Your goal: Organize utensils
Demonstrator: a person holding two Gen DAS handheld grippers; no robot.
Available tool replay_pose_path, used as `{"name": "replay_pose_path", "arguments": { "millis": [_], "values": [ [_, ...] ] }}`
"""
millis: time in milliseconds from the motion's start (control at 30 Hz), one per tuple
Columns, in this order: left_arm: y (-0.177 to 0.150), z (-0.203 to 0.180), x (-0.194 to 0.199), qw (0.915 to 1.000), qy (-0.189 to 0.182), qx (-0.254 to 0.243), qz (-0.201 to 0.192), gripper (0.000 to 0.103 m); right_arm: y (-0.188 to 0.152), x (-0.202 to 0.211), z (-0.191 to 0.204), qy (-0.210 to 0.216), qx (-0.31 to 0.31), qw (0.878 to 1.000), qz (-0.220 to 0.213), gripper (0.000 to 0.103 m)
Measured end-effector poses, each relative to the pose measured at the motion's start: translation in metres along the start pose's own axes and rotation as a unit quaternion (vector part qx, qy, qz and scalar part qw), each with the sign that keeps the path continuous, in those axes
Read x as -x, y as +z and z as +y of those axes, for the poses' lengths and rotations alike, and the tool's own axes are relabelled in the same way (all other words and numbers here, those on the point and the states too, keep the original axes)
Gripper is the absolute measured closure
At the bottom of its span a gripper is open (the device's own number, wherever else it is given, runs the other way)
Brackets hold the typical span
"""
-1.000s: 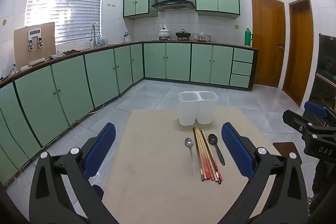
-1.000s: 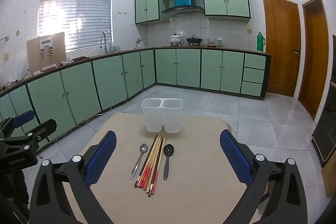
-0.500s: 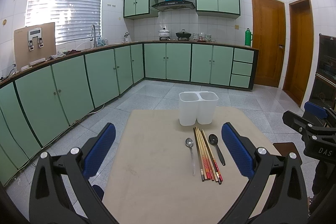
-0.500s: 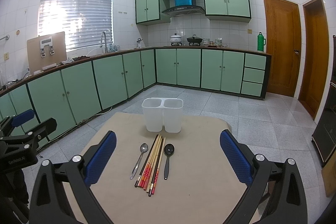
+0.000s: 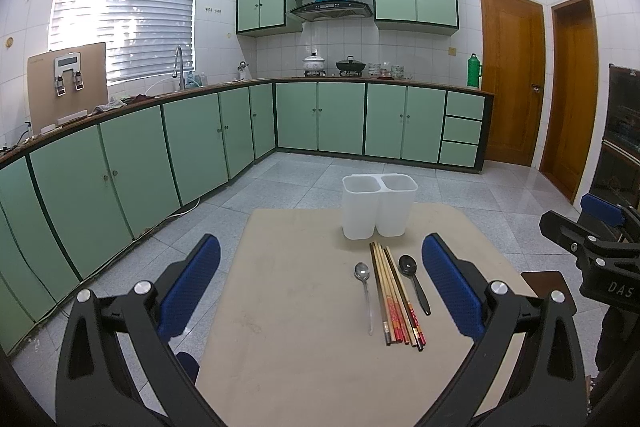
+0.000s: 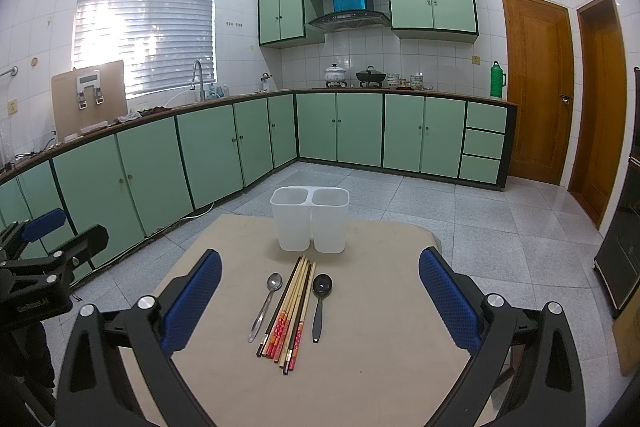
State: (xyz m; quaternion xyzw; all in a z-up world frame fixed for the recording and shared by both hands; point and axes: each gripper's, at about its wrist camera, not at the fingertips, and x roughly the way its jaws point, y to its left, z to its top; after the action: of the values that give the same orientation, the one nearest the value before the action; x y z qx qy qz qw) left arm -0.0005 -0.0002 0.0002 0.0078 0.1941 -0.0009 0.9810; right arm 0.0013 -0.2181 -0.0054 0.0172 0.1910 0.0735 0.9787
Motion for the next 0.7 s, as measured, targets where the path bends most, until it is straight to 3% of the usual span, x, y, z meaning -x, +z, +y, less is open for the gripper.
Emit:
{"name": "replay_pose_path", "arguments": {
  "millis": [700],
  "values": [
    [0.0001,0.0000,0.0002,1.0000,0.000,-0.001,0.000,0.005,-0.0001,0.0005,0.0000,-0.001,0.001,1.000,0.000,0.006]
  ]
}}
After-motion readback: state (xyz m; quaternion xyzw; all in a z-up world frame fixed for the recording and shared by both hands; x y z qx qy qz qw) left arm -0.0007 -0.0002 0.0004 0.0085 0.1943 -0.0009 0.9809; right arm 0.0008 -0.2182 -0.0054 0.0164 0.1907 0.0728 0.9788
